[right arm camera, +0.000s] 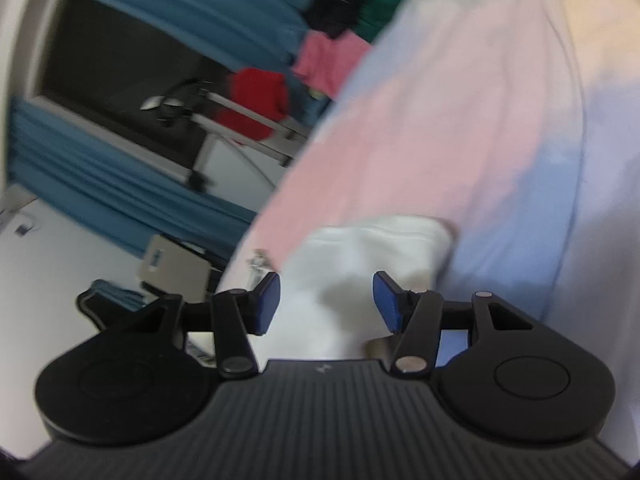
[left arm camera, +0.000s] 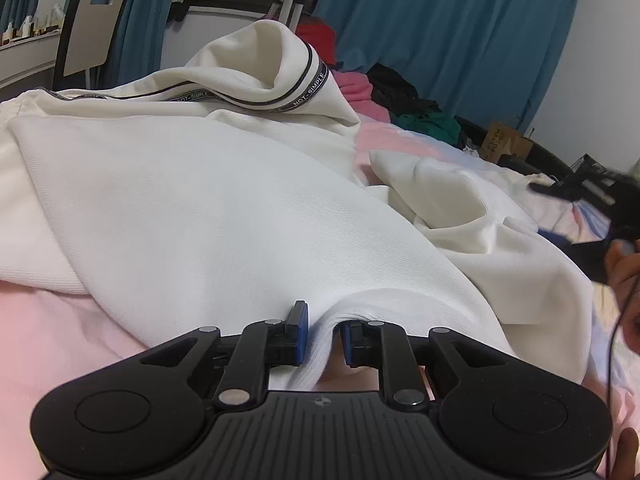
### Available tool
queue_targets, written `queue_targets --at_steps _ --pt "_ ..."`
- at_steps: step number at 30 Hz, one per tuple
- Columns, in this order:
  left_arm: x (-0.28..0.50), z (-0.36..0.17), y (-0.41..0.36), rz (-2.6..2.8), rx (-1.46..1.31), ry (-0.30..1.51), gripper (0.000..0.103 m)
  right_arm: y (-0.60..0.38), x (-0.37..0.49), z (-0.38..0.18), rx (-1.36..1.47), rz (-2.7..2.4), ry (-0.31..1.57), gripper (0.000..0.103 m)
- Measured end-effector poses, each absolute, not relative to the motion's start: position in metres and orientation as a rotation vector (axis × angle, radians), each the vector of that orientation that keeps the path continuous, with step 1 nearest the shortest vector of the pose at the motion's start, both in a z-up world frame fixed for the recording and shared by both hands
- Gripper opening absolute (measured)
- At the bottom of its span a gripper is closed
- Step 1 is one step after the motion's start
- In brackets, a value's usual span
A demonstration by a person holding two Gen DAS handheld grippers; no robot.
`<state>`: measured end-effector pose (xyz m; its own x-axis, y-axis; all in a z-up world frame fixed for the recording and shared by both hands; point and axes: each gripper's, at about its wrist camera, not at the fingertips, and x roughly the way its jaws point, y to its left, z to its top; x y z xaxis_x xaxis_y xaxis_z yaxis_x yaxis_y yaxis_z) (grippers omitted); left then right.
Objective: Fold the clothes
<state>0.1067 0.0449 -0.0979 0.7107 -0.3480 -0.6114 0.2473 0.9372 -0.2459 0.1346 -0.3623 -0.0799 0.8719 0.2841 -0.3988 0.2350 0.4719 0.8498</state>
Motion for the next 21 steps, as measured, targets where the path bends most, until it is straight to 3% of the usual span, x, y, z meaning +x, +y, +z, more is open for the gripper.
queue_targets --at_steps 17,21 --pt "0.120 -0.103 0.046 -0.310 -0.228 0.762 0.021 -0.337 0.138 -0.104 1.319 0.031 0.781 0.055" --pt "0.121 -0.103 0.045 -0.309 -0.228 0.759 0.021 -0.339 0.148 -0.115 1.389 0.002 0.710 0.055"
